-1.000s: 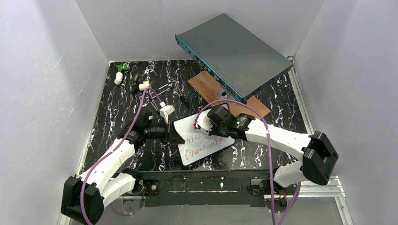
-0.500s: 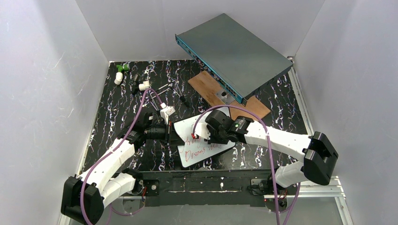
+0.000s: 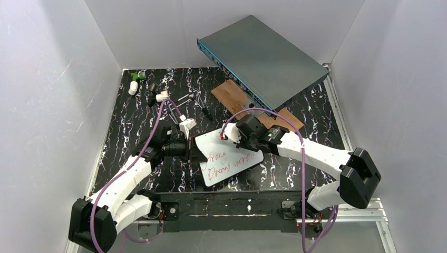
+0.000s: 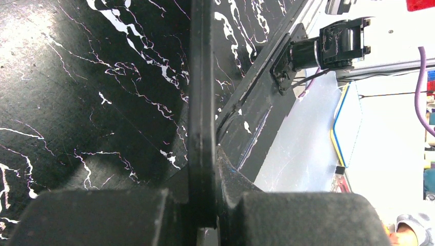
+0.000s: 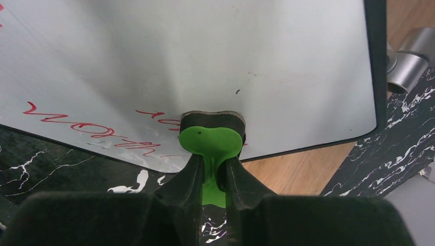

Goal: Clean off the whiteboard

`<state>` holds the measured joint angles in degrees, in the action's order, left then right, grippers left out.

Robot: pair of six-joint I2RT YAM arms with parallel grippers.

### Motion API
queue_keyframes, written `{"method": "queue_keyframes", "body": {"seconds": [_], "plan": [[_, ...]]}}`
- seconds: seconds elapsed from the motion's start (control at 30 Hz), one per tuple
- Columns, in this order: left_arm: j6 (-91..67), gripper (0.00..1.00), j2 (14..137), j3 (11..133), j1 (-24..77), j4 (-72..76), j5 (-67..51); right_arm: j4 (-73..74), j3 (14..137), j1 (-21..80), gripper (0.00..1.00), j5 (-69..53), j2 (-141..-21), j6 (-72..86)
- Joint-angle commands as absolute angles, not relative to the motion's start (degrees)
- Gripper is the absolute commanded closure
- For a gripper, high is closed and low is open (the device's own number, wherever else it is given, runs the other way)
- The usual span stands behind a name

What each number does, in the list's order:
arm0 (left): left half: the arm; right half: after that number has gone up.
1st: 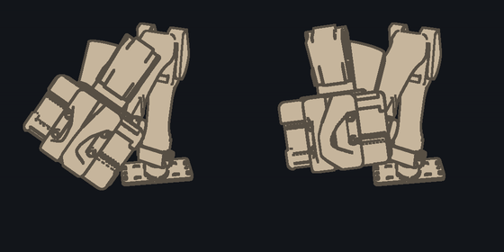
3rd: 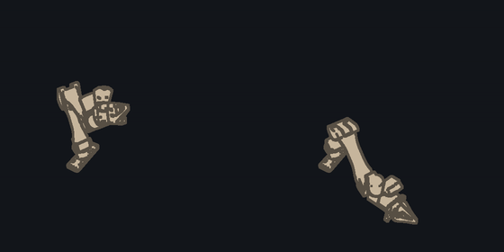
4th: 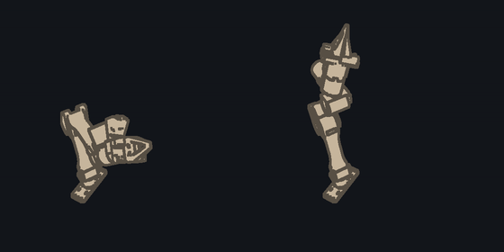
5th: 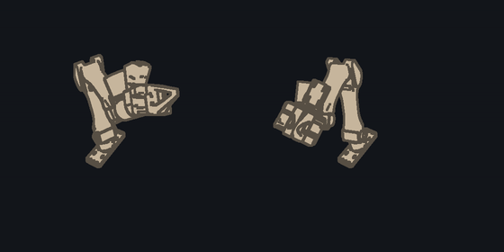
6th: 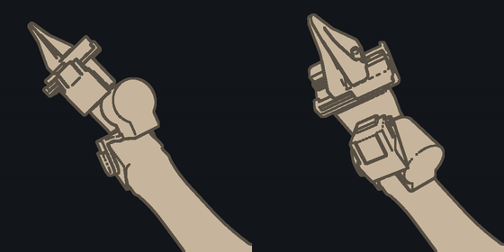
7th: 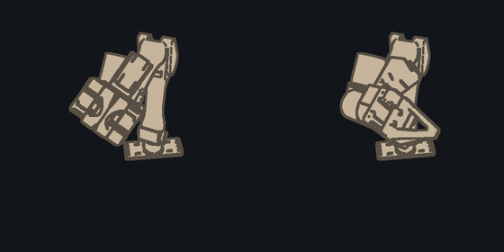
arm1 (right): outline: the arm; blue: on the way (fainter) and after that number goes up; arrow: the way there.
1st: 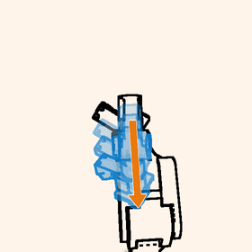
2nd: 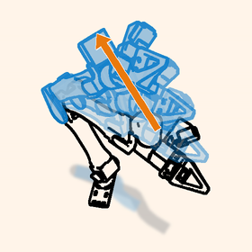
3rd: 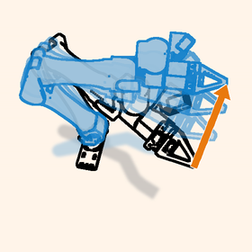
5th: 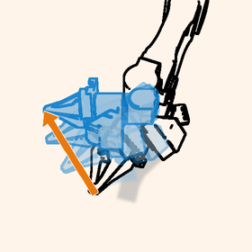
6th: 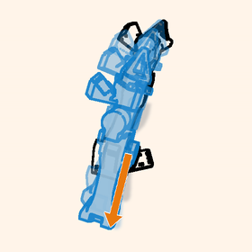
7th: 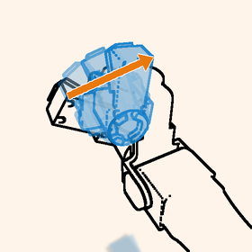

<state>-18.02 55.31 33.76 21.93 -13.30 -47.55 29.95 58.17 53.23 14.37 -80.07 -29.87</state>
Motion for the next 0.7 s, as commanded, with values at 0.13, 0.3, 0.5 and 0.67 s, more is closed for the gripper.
{"method": "queue_keyframes", "body": {"seconds": [0.13,0.3,0.5,0.67], "plan": [[-16.17,1.0,53.74,35.33,22.85,-14.5,-52.22,32.34,56.19,56.87,0.99,5.05,-79.28,-33.57],[-16.17,1.0,53.64,35.33,22.85,-14.53,-52.22,34.58,55.78,59.58,0.99,1.57,-79.75,-35.12],[-16.18,1.0,53.58,35.32,22.85,-14.53,-52.3,27.14,56.28,57.2,0.99,14.75,-80.76,-31.77],[-16.17,1.0,53.67,35.4,22.87,-14.42,-52.46,23.98,57.33,53.01,0.99,20.5,-79.96,-29.36]]}}
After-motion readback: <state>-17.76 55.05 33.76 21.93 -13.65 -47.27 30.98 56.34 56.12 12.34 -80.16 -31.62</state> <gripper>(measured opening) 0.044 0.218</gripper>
